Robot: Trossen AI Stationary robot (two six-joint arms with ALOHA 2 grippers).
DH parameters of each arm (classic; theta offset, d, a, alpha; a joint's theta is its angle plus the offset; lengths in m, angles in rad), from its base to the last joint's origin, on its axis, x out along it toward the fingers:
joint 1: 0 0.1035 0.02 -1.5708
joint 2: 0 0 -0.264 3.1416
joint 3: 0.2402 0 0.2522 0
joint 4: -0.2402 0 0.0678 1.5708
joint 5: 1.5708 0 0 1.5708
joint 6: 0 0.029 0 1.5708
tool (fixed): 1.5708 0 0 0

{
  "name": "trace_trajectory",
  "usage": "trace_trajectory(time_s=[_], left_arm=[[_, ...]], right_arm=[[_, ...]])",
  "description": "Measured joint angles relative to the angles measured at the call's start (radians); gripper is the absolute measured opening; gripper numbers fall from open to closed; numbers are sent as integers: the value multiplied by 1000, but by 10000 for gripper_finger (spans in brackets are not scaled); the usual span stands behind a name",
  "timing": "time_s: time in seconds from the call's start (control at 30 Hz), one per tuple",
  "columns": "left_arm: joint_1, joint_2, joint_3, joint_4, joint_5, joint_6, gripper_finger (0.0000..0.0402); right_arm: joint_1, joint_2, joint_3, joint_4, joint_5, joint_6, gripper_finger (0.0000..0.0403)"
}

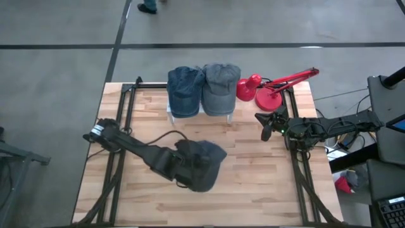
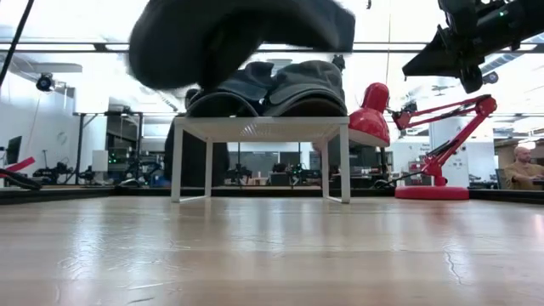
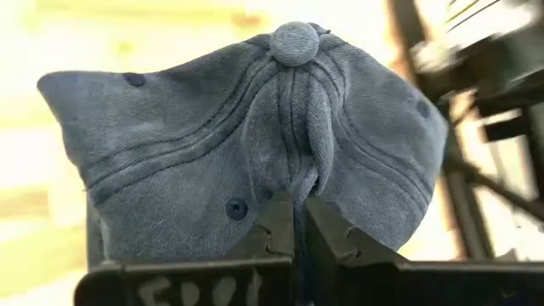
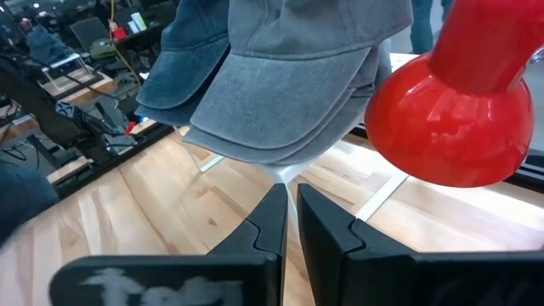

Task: Stack small to large cups/mugs on shelf
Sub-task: Stack the blue cup on the other blue cup on the shelf

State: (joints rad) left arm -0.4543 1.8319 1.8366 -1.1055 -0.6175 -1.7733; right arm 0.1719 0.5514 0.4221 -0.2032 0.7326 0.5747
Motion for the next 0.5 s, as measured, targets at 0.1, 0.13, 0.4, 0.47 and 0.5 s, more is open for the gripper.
trace_trajectory(time_s=[0.1, 0.13, 0.4, 0.47, 0.5], left_arm=[[-1, -1, 85, -46, -90, 55, 3], [-1, -1, 112, -55, -123, 79, 3], [14, -1, 359, -181, -391, 286, 3], [24, -2, 419, -211, -454, 344, 3], [31, -2, 448, -225, -484, 378, 3]], right_arm=[[0, 0, 0, -5, 0, 0, 29], [0, 0, 0, -5, 0, 0, 29], [0, 0, 0, -5, 0, 0, 29], [0, 0, 0, -5, 0, 0, 29], [0, 0, 0, -5, 0, -1, 29]])
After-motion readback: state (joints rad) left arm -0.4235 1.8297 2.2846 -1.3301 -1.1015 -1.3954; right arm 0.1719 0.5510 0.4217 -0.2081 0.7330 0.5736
